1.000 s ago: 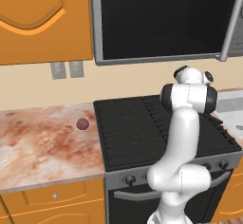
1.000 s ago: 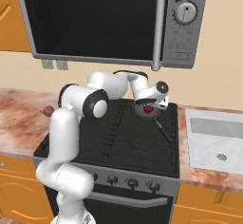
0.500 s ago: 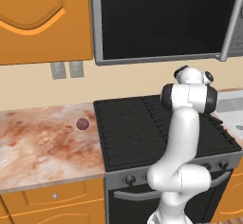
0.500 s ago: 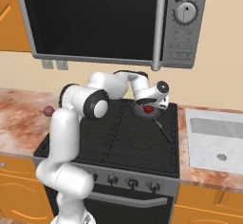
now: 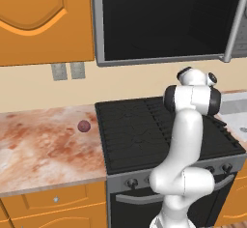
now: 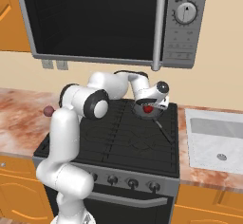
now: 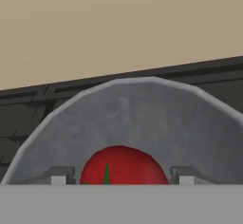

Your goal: Place the pan on the rear right burner on the stove. Then place the tomato and the onion in the pan and turn on the rear right burner.

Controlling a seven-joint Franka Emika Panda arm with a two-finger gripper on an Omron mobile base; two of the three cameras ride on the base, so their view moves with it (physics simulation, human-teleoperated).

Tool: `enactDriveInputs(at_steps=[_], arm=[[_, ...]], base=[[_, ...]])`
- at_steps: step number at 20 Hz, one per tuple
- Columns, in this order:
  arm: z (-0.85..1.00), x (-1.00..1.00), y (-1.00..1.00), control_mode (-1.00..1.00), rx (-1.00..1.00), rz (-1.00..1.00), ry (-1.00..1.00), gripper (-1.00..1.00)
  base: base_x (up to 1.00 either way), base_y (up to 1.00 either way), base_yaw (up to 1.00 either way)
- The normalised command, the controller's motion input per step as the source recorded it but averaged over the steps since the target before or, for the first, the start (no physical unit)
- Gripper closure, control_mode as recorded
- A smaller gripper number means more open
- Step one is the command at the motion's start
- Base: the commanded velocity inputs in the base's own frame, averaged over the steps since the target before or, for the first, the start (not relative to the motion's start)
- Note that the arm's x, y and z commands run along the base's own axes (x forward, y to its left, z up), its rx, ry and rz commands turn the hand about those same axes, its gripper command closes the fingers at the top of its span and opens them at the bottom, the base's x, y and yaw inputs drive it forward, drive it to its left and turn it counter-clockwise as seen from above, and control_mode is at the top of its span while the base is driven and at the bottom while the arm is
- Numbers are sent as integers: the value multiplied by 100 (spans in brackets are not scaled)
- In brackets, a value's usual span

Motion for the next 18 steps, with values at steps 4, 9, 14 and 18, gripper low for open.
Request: enactDriveInputs(at_steps=[4, 9, 14, 18], arm=[[0, 0, 0, -100, 0, 0, 0, -100], [7, -32, 1, -100, 0, 0, -16, -100], [11, -29, 0, -100, 0, 0, -13, -100], [0, -53, 0, -100, 0, 1, -5, -100]], base=[[0, 0, 0], [0, 0, 0], [0, 0, 0], [0, 0, 0]])
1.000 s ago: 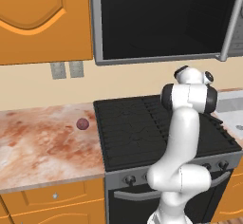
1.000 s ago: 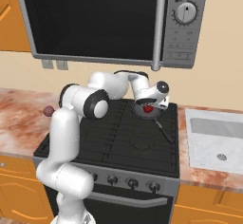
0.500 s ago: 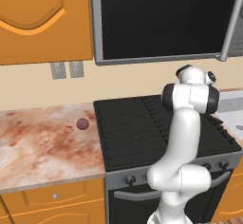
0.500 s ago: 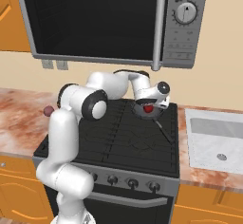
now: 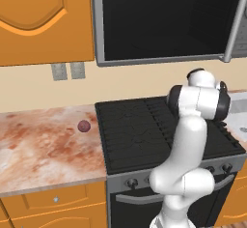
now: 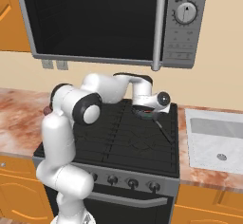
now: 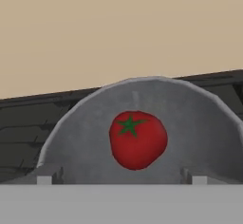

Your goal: Place the pan on the rear right burner on the stove. Then place the tomato and the onion in the pan and turn on the rear right burner.

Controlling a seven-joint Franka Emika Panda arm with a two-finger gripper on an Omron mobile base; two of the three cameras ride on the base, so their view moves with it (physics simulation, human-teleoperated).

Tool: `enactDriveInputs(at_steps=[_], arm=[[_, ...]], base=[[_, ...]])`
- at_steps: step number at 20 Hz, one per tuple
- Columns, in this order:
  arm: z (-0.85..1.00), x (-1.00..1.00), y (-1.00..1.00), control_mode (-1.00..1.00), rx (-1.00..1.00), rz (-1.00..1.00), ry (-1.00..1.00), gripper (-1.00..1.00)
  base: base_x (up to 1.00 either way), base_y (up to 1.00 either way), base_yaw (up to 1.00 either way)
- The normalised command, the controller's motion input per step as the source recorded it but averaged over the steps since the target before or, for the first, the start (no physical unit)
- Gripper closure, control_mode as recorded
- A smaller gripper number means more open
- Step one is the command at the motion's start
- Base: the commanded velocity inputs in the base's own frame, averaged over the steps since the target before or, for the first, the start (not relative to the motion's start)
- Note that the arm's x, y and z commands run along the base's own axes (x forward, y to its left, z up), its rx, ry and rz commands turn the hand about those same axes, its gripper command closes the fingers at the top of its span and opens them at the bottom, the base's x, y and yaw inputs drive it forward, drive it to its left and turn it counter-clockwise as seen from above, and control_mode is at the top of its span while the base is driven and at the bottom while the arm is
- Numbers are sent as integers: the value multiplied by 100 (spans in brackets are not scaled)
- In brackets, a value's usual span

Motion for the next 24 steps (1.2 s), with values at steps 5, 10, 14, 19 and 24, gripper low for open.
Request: enactDriveInputs(at_steps=[5, 10, 14, 19, 24], arm=[[7, -56, 9, -100, 0, 3, -1, -100], [22, -55, 28, -100, 0, 5, 0, -100], [28, -54, 30, -100, -1, 6, 0, -100], [31, -44, 40, -100, -5, 8, 0, -100], [28, -44, 52, -100, -7, 7, 0, -100]], base=[[0, 0, 0], [0, 0, 0], [0, 0, 0], [0, 0, 0], [0, 0, 0]])
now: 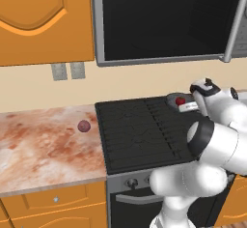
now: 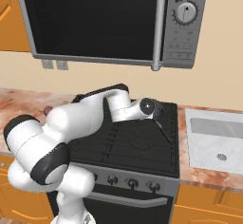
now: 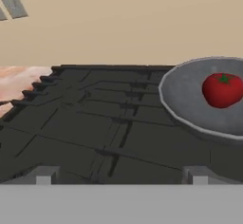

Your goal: Place the pan on the rear right burner on the stove. Then place the tomato and the onion in the pan and turn on the rear right burner.

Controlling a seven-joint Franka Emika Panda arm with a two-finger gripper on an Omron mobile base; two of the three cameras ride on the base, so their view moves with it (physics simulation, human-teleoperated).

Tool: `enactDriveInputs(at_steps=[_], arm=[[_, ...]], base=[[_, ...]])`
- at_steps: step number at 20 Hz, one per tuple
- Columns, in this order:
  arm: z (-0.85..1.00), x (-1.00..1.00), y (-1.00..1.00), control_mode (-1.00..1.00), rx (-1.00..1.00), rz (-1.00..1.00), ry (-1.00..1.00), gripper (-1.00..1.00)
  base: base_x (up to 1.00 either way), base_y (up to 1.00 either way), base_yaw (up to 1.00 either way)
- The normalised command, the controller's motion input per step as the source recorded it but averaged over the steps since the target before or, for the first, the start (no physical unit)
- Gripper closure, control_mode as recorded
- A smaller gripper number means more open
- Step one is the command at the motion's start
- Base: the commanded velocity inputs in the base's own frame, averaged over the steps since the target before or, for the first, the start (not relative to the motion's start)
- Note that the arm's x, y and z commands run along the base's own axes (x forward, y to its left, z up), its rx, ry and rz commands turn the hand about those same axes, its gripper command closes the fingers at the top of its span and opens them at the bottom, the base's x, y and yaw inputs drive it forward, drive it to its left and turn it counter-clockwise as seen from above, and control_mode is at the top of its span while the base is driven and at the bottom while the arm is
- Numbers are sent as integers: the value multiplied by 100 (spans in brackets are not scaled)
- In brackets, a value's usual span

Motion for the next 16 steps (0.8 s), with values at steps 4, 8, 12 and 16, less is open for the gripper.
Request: enactDriveInputs(at_steps=[4, 8, 12, 16], arm=[[16, -46, 63, -100, -8, 1, -1, -100], [7, -40, 65, -100, -6, 0, 0, -100], [1, -37, 61, -100, -4, 0, 0, -100], [16, -6, 41, -100, 0, -1, 0, -100]], base=[[0, 0, 0], [0, 0, 0], [0, 0, 0], [0, 0, 0]])
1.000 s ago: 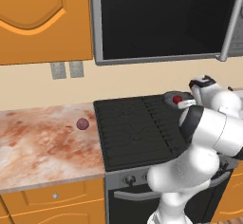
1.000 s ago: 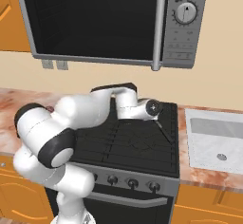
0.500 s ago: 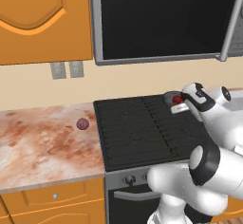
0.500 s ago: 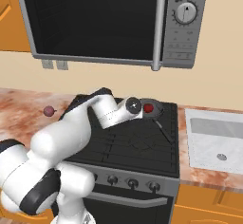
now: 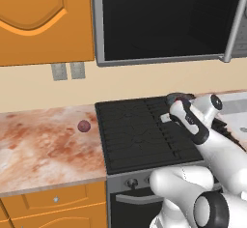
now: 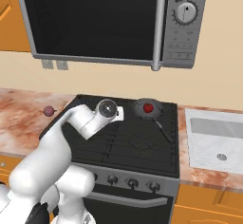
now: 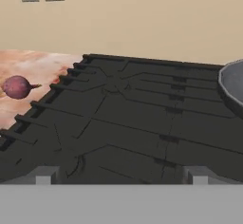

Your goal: Place the pan on the rear right burner on the stove. Then place the tomato and the onion in the pan and turn on the rear right burner.

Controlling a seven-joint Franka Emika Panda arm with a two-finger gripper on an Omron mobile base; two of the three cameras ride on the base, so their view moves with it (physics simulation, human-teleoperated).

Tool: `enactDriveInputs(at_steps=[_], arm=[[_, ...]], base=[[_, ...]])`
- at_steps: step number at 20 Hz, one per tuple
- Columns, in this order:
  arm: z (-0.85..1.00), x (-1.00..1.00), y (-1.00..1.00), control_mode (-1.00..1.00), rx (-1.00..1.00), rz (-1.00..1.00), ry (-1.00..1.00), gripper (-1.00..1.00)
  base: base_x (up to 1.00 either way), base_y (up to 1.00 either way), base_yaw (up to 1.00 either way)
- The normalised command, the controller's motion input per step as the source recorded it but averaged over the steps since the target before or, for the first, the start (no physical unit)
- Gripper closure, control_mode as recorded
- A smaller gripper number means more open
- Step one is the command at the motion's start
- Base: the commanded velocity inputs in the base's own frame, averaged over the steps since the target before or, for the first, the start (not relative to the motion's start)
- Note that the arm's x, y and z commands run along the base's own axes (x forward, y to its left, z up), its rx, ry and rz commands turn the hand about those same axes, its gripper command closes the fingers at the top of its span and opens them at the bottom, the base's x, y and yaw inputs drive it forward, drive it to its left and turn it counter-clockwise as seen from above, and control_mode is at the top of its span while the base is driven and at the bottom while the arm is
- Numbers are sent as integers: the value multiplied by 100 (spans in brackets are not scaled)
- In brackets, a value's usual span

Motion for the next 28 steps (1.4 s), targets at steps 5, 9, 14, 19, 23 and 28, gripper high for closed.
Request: enactDriveInputs(at_steps=[5, 9, 14, 19, 23, 28], arm=[[35, 0, 23, -100, 0, -7, 0, -100], [48, 0, 0, -100, 0, -9, 0, -100], [37, -3, 2, -100, 0, -6, 6, -100], [16, -10, 16, -100, 0, -2, 13, -100], [0, -16, 30, -100, 0, -3, 4, -100], [-1, -19, 33, -100, 0, -1, 0, -100]], base=[[0, 0, 0], [0, 0, 0], [0, 0, 0], [0, 0, 0], [0, 0, 0], [0, 0, 0]])
